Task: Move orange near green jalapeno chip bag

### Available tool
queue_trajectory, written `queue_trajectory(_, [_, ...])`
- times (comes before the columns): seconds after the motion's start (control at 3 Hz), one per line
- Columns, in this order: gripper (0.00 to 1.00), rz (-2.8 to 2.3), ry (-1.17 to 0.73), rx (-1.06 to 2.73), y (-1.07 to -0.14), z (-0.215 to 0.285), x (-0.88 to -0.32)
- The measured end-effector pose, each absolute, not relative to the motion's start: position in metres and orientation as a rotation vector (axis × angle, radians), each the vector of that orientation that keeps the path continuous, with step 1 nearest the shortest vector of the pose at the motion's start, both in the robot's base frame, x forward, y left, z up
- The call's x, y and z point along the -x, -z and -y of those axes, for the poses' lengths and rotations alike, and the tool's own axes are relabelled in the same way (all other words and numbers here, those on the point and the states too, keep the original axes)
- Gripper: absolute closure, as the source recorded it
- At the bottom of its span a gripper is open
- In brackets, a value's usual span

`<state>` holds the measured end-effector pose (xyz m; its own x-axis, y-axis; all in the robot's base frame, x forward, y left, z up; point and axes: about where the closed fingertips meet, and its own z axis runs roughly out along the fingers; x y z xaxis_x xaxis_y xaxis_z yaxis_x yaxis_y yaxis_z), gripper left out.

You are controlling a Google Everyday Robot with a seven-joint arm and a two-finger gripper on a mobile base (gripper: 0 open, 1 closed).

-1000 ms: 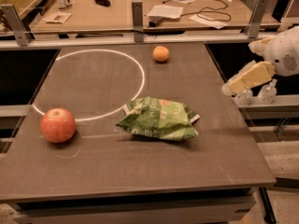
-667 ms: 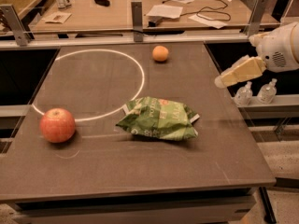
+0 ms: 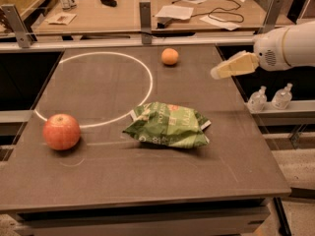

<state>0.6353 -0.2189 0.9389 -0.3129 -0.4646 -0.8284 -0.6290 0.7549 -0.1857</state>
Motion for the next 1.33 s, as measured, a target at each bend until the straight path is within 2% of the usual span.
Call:
queue_trajectory(0.67, [0.0, -1.869, -0.403, 0.852, -0.93, 0.187, -0.675])
queue_trajectory(1.0, [0.0, -1.815, -0.424, 1.007, -0.918, 0.167, -0.68])
queue_trajectory(1.33, [0.0, -1.815, -0.424, 1.007, -0.918, 0.167, -0.68])
